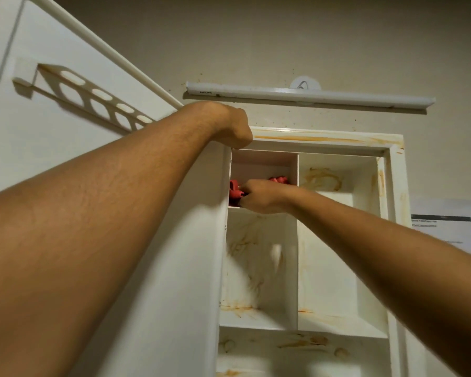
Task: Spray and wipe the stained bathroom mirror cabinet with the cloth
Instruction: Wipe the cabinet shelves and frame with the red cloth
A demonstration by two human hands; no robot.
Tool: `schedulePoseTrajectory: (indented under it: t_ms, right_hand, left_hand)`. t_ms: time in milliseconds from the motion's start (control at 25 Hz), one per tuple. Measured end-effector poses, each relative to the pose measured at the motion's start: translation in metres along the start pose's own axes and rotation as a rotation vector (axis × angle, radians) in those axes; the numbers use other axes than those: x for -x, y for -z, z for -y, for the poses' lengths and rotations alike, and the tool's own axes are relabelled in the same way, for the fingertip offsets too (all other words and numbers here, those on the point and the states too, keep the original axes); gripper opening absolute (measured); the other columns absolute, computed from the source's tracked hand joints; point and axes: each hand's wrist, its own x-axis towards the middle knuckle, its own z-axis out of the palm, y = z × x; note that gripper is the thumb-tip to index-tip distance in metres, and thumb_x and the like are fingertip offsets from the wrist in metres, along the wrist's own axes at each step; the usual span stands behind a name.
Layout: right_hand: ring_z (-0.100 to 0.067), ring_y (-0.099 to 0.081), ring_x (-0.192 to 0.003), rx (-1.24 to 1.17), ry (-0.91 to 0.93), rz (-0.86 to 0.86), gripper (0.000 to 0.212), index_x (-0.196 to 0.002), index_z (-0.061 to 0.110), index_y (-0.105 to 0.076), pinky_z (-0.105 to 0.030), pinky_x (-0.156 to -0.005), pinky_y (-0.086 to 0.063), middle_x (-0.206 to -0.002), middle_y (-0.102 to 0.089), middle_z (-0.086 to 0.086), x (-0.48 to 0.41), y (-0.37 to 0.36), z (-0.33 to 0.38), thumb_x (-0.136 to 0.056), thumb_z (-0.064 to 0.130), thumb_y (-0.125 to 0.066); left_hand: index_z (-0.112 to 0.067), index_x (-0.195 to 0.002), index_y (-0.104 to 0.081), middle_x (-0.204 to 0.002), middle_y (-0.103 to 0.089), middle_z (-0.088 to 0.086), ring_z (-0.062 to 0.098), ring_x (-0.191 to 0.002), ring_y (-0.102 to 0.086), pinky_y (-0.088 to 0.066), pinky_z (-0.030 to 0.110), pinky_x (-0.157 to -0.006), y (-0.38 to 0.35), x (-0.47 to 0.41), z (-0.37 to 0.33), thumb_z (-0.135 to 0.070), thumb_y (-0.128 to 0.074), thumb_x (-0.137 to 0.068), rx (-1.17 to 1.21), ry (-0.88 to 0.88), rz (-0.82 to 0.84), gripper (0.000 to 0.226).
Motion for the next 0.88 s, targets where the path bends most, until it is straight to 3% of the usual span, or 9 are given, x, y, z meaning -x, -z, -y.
schedulePoseTrajectory:
  t_ms: [120,200,280,400,520,680,760,880]
  right_hand:
    - [-0.021,-0.064,-0.081,0.288,-0.180,0.133,0.022,-0.096,0.019,-0.065,-0.030,-0.069,-0.051,-0.089,-0.065,-0.003,0.004,0.012,-0.008,-0.106,0.033,-0.052]
    - [-0.018,-0.056,-0.071,0.378,-0.121,0.045,0.026,-0.080,0.020,-0.058,-0.028,-0.059,-0.042,-0.080,-0.060,-0.003,0.003,0.010,-0.002,-0.104,0.027,-0.051]
    - [-0.022,-0.055,-0.073,0.153,-0.045,-0.039,0.023,-0.079,0.012,-0.061,-0.030,-0.059,-0.040,-0.078,-0.058,-0.005,-0.004,0.001,0.006,-0.101,0.018,-0.053]
    - [-0.029,-0.060,-0.087,-0.064,0.038,-0.119,0.013,-0.095,0.004,-0.067,-0.033,-0.067,-0.045,-0.088,-0.062,-0.009,-0.008,-0.012,0.015,-0.098,0.011,-0.057]
    - [-0.022,-0.058,-0.073,-0.103,-0.016,-0.004,0.012,-0.090,0.014,-0.064,-0.029,-0.056,-0.042,-0.083,-0.062,-0.004,0.005,0.002,0.006,-0.098,0.018,-0.056]
    - [-0.016,-0.066,-0.082,-0.029,-0.059,0.052,0.009,-0.092,0.032,-0.063,-0.028,-0.061,-0.048,-0.094,-0.068,0.001,0.016,0.027,-0.006,-0.096,0.024,-0.064]
    - [-0.021,-0.066,-0.082,-0.013,-0.028,-0.014,0.006,-0.097,0.021,-0.067,-0.029,-0.060,-0.048,-0.092,-0.068,-0.003,0.003,0.013,0.004,-0.098,0.019,-0.061]
    - [-0.028,-0.060,-0.080,-0.041,-0.015,-0.106,0.017,-0.087,0.010,-0.065,-0.031,-0.063,-0.045,-0.081,-0.061,-0.007,-0.006,-0.013,0.018,-0.101,0.017,-0.059]
  left_hand:
    - [-0.009,-0.151,-0.038,-0.128,-0.054,0.012,0.025,-0.104,-0.054,-0.044,0.035,-0.083,-0.001,0.000,-0.001,-0.018,-0.053,-0.098,-0.005,0.007,-0.004,0.056]
    - [-0.010,-0.153,-0.035,-0.136,-0.053,0.013,0.024,-0.106,-0.053,-0.043,0.034,-0.084,-0.003,-0.001,-0.001,-0.017,-0.053,-0.099,0.005,-0.005,-0.010,0.058]
    - [-0.009,-0.153,-0.035,-0.126,-0.053,0.012,0.023,-0.103,-0.053,-0.041,0.032,-0.078,-0.007,-0.004,0.000,-0.018,-0.053,-0.099,-0.012,-0.012,-0.015,0.058]
    - [-0.009,-0.153,-0.035,-0.122,-0.055,0.011,0.024,-0.101,-0.055,-0.042,0.033,-0.078,-0.006,-0.004,-0.001,-0.019,-0.051,-0.098,-0.032,0.003,-0.014,0.058]
    - [-0.009,-0.152,-0.036,-0.136,-0.055,0.014,0.028,-0.109,-0.055,-0.045,0.037,-0.088,-0.003,-0.001,-0.002,-0.021,-0.051,-0.098,-0.002,0.010,-0.005,0.058]
    - [-0.009,-0.150,-0.038,-0.121,-0.054,0.011,0.029,-0.104,-0.054,-0.041,0.039,-0.084,-0.005,0.000,-0.003,-0.023,-0.050,-0.098,-0.019,0.022,-0.009,0.055]
    - [-0.009,-0.151,-0.037,-0.119,-0.052,0.011,0.029,-0.105,-0.053,-0.041,0.039,-0.085,-0.004,0.000,-0.004,-0.023,-0.050,-0.099,-0.016,0.028,-0.008,0.055]
    - [-0.009,-0.152,-0.036,-0.127,-0.053,0.013,0.030,-0.110,-0.054,-0.047,0.041,-0.096,-0.003,0.005,-0.006,-0.022,-0.050,-0.099,-0.020,0.031,0.002,0.056]
